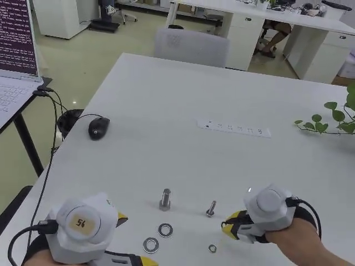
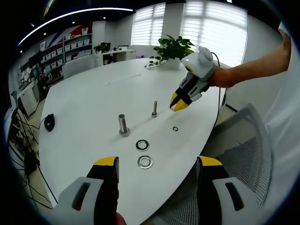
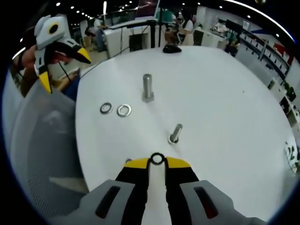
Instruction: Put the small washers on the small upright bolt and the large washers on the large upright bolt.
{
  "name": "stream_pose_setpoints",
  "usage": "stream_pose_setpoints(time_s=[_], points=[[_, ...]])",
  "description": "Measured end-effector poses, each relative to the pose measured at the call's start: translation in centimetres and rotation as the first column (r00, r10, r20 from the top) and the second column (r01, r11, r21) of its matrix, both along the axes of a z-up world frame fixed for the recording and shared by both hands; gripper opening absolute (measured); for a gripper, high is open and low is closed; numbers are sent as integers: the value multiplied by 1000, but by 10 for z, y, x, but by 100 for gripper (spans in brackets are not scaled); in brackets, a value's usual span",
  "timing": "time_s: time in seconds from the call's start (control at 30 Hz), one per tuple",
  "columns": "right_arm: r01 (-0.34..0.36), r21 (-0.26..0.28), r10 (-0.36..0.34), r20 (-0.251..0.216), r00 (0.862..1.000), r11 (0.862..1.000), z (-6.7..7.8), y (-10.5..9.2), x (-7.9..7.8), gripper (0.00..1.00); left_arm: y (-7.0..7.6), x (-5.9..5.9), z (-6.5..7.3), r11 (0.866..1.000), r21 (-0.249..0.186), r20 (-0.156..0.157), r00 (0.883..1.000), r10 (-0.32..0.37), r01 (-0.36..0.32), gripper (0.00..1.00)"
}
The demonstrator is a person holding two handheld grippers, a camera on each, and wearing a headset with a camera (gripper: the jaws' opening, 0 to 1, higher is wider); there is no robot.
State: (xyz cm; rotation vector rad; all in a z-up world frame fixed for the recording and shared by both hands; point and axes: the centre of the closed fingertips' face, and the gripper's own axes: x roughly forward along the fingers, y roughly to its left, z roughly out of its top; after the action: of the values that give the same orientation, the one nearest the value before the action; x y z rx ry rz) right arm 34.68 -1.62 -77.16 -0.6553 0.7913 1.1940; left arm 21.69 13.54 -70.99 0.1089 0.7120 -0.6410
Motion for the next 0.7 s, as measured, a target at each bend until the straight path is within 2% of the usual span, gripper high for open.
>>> stream_pose_setpoints(time_s=[0.47,0.7], points=[[-53,-8,54,55,997,999,23,23,27,14,2,0,0,1000,-4,1,1000,7,-7,67],[-69,-35,71,53,996,997,23,31,36,14,3,-1,-1,1000,-7,0,1000,12,-12,67]])
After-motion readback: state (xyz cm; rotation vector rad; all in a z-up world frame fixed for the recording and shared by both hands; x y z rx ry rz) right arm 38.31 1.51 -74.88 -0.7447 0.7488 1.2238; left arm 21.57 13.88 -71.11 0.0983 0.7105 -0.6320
